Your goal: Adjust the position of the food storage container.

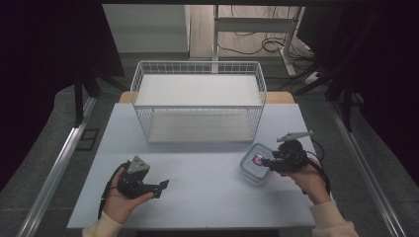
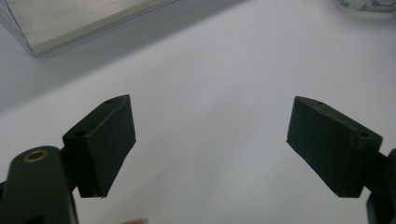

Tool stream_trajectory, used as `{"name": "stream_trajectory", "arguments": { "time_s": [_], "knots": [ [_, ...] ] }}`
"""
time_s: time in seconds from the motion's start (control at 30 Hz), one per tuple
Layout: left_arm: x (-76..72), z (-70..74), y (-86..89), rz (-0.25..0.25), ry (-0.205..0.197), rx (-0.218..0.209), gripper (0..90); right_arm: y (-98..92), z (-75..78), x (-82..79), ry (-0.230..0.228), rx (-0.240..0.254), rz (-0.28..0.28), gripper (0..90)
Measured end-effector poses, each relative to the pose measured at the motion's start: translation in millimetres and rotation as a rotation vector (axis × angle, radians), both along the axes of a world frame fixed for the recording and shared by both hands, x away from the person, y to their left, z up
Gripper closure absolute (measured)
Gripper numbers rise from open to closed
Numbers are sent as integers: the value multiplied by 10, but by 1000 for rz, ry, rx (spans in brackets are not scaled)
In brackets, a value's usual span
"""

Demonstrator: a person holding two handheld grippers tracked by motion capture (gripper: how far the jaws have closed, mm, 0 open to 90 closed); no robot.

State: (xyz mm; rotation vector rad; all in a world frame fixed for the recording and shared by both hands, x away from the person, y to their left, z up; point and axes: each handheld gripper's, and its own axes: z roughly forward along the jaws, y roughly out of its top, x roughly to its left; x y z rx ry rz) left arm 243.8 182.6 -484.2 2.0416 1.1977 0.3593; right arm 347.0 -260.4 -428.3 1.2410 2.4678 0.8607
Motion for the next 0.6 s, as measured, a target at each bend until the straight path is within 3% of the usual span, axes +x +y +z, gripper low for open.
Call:
{"name": "stream_trajectory", "arguments": {
  "time_s": [0.1, 0.13, 0.17, 0.3, 0.5, 0.6],
  "knots": [
    [8, -2, 4, -7, 8, -4, 158, -13, 17, 251, 34, -43, -9, 554],
    [8, 0, 2, -5, 6, -2, 158, -13, 17, 251, 34, -43, -9, 554],
    [13, 3, -3, -7, 6, 1, 158, -25, 36, 436, 56, -73, -16, 580],
    [15, -9, -14, -12, 12, 4, 157, -21, 81, 691, 85, -125, -22, 651],
    [4, 4, -5, -17, 9, 7, 155, -36, 13, 901, 134, -226, -15, 873],
    [-4, 12, -1, -19, 7, 6, 155, -57, -88, 937, 145, -279, -12, 893]
  ]
}}
